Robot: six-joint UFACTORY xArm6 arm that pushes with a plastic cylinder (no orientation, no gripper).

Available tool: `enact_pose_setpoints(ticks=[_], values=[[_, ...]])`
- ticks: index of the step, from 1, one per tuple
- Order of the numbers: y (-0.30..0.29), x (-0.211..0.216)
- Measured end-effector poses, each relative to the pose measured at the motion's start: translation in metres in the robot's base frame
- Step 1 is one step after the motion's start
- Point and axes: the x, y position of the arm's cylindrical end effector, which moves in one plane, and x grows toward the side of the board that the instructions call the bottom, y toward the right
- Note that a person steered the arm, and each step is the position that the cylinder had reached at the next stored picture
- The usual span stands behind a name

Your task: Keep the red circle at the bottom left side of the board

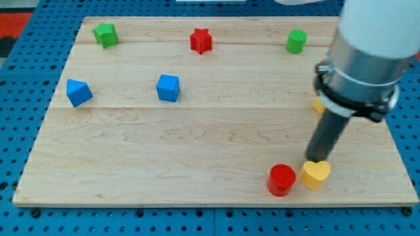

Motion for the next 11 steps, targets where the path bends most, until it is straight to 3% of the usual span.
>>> enact_pose_setpoints(ticks=[1, 2, 3, 5, 6, 7, 8, 10, 11], values=[[0.077, -0.001], [0.117, 0.055], [0.102, 0.074], [-0.022, 0.062], [-0.048, 0.03], [-0.076, 0.052], [-0.032, 0.063], [-0.189, 0.062], [-0.223, 0.045]])
